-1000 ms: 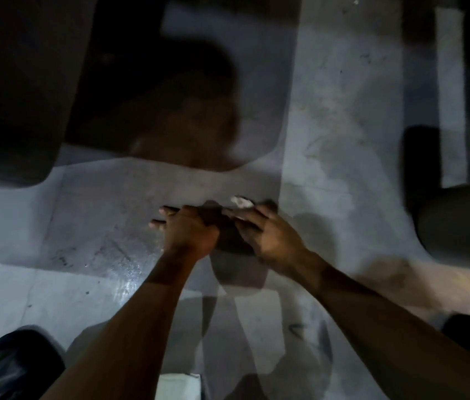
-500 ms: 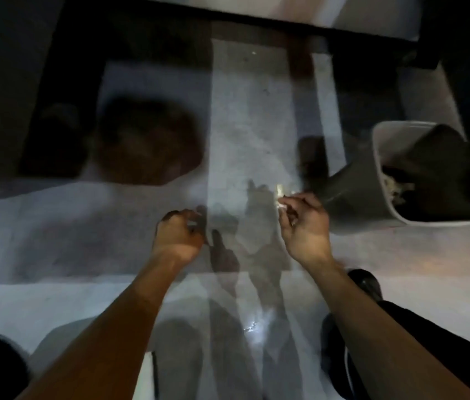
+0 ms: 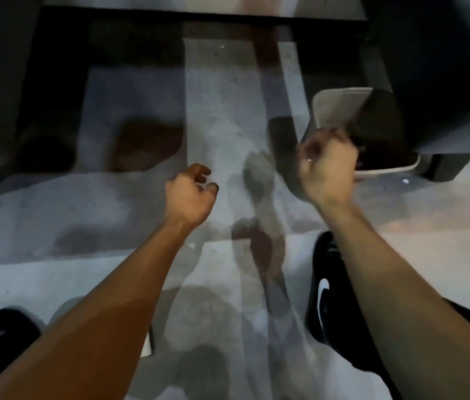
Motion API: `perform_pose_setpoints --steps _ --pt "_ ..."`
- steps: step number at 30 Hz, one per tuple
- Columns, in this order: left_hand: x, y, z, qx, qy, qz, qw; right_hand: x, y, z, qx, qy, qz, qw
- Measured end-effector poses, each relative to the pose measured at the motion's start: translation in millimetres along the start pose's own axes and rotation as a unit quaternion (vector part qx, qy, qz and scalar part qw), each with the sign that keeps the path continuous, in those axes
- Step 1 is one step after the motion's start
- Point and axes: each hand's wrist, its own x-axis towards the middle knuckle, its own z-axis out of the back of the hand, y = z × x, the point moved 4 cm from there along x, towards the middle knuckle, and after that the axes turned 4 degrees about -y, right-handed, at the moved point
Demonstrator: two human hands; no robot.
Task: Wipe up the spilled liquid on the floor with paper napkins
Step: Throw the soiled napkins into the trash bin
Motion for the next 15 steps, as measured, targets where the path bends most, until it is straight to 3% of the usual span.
perform_pose_setpoints --steps 2,3,6,8,10,15 --pt "-13 30 16 0.016 -0.008 0.028 0.999 -48 33 -25 0.119 0.056 -0.009 0.991" --pt "-22 53 27 0.025 -0.008 0.047 0.999 -78 47 -44 0.150 0.124 -0.024 0.981" --pt "-50 138 65 0.040 -0.002 0.113 0.993 -175 81 -110 0.135 0.381 -0.033 0.914" --pt "-76 199 96 0.063 -0.025 0.173 0.983 -235 98 -142 0.111 0.482 -0.037 0.868" --pt "-103 263 126 0.097 -0.027 0.243 0.965 -288 121 -168 0.110 0.533 -0.055 0.837" --pt "-147 374 147 0.167 0.064 0.319 0.931 -368 162 -215 0.039 0.553 -0.117 0.824"
